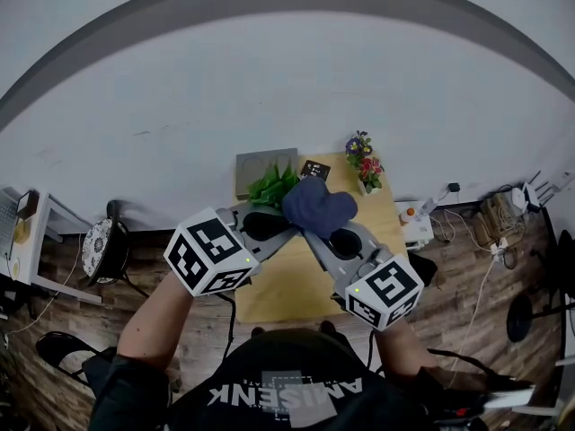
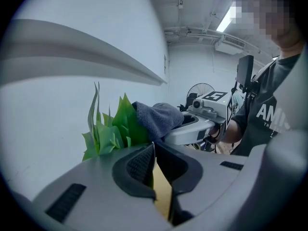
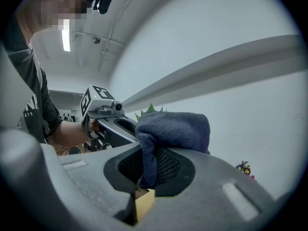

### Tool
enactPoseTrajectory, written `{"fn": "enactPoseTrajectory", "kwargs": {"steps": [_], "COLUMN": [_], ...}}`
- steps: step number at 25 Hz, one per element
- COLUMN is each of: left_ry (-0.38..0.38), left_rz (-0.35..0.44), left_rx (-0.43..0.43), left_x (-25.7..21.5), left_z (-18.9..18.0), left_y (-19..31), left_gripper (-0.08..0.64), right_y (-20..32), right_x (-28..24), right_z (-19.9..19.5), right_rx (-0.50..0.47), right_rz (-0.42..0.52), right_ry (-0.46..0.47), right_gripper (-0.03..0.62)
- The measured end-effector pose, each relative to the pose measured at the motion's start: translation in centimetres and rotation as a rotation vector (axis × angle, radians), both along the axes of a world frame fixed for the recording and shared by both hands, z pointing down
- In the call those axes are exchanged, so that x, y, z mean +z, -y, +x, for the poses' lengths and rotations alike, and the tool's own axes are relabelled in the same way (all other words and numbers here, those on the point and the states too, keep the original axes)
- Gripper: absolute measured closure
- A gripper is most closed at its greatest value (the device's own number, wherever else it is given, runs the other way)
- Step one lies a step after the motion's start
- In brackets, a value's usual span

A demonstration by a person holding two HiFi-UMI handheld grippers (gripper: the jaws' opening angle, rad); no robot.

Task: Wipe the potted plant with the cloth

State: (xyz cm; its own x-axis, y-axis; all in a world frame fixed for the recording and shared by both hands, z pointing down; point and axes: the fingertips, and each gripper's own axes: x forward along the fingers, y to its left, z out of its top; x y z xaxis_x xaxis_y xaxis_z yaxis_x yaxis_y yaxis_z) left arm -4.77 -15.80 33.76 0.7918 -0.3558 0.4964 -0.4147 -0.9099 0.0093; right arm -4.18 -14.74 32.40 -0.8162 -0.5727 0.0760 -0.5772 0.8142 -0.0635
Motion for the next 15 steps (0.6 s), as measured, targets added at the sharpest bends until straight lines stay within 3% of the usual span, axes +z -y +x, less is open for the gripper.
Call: {"fn": "enactPoseTrajectory", "kwargs": {"steps": [9,15], "left_ry": [-0.076,-0.054], "left_rz": [0.001,0.029], "left_rx": [-0.004,0.005], "left_x": [-1.4,-1.0], "left_z": [-0.5,-0.9], "left_y": [0.4,0.1], "left_gripper": [0.548,0.549], "right_y": [0.6,1.0], "right_x": [3.6,7.1], "right_z": [2.3,4.1], "right_rx": [0.073,0.128], "right_rz": [-0.087,-0.155], "right_ry": [-0.032,-0.070], "right_gripper": [0.563,0.563]}}
